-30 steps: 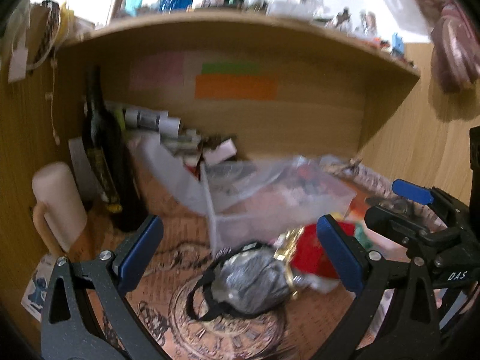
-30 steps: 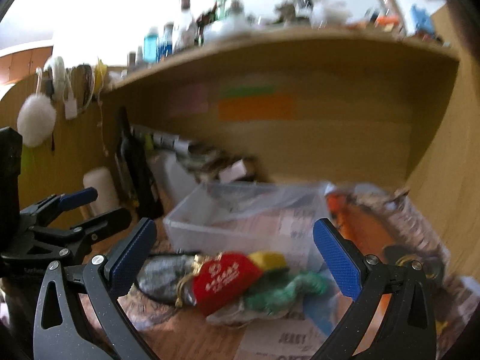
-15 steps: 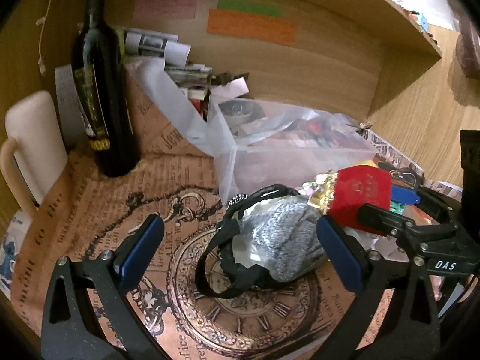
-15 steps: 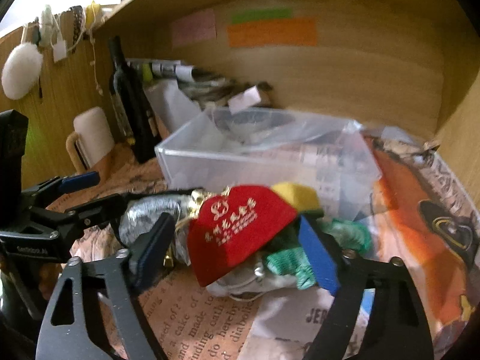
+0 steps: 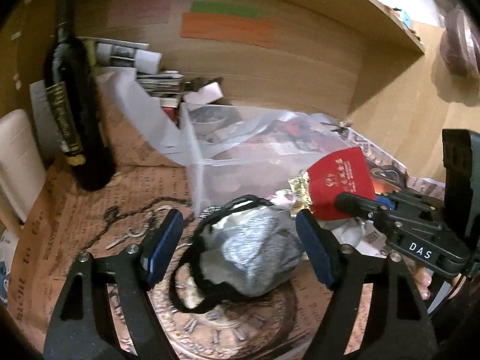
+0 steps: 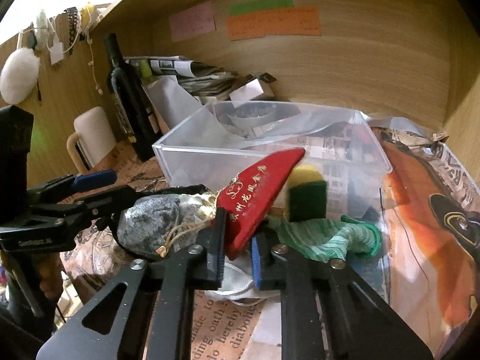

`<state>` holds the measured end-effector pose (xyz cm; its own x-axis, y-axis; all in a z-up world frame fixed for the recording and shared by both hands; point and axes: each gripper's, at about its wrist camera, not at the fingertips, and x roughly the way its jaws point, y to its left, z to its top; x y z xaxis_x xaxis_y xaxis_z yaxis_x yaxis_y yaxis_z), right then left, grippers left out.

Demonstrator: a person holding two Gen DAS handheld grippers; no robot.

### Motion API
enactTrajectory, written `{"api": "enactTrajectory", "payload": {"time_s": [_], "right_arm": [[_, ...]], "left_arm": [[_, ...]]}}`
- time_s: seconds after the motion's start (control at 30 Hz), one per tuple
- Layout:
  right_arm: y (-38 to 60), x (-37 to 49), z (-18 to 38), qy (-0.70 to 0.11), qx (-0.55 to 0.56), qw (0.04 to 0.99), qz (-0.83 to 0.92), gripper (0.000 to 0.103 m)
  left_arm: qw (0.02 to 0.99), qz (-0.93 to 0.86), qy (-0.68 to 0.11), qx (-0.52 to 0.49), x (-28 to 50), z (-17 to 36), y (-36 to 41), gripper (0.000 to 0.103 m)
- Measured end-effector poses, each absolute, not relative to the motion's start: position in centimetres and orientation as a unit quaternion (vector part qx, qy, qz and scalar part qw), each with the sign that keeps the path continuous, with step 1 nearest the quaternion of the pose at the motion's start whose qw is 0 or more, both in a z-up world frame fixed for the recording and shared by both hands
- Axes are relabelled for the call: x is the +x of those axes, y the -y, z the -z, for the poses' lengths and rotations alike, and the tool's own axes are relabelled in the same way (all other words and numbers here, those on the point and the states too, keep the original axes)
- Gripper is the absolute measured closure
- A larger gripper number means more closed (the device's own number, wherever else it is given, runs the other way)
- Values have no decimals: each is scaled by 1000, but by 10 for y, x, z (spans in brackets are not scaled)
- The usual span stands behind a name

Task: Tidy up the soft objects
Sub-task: 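Grasp the grey speckled pouch with the left gripper while the right gripper grasps the red pouch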

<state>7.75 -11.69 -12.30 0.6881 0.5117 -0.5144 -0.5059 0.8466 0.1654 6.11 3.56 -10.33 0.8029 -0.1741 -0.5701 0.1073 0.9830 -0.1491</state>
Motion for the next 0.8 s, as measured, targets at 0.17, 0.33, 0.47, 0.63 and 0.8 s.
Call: {"api": "enactTrajectory", "payload": {"time_s": [0.17, 0.33, 0.47, 0.63, 0.8], "right_arm": [[123, 71, 115, -265, 12, 923, -277, 94], [132, 66, 106, -249, 19, 929, -274, 94], [138, 65, 101, -240, 24, 932, -269, 94], [144, 66, 100, -236, 35, 933, -269, 94], [147, 64, 96, -227, 36, 934, -274, 94]], "left_arm": [[938, 82, -336, -35, 77, 118, -23, 26], [926, 85, -366, -40, 87, 135, -25, 25], [924, 94, -368, -42, 86, 138, -24, 28], [921, 98, -375, -46, 86, 141, -25, 56], [927, 95, -361, -41, 79, 130, -25, 69]]}}
